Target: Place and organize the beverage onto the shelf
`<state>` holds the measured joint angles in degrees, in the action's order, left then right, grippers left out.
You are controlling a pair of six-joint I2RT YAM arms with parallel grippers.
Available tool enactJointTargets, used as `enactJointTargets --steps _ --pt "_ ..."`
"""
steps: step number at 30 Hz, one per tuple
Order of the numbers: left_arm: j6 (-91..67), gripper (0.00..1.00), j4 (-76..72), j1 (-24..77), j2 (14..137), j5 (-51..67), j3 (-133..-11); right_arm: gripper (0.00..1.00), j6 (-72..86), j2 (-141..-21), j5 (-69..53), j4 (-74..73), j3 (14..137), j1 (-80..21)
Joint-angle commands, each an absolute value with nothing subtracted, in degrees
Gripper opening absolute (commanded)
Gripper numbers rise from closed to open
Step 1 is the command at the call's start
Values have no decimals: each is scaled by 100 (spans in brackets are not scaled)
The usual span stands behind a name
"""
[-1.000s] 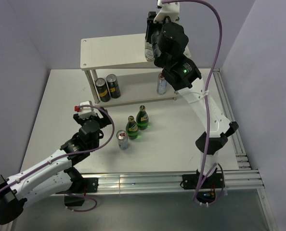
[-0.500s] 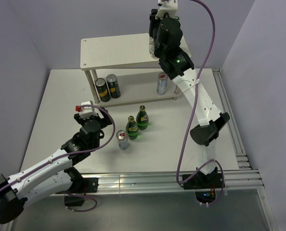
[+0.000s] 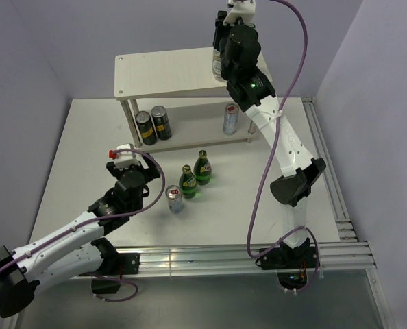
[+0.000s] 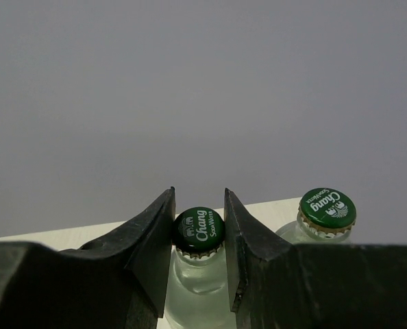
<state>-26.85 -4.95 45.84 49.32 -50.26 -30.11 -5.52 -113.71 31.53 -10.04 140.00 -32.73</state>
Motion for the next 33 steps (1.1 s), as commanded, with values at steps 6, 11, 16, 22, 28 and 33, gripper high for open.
enactJointTargets --steps 6,11,16,22,28,33 --pt "-2742 88 -589 4588 4913 -5036 -3024 42 -404 -11092 3015 -229 13703 -3234" --pt "-2742 88 -580 4597 4904 -5054 -3032 61 -325 -10960 3050 -193 13386 -3243" --pt "-2751 88 -571 4588 4878 -5054 -3023 71 -281 -10855 3085 -211 13237 -3252" --pt "-2742 88 -571 4597 4878 -5062 -3032 75 -378 -10626 3190 -70 12938 -3322" --pt "-2742 87 -554 4597 4852 -5071 -3023 75 -501 -10363 3366 -18 12604 -3428" --pt "-2742 88 -562 4588 4808 -5071 -3015 75 -457 -10021 3384 -18 12244 -3507"
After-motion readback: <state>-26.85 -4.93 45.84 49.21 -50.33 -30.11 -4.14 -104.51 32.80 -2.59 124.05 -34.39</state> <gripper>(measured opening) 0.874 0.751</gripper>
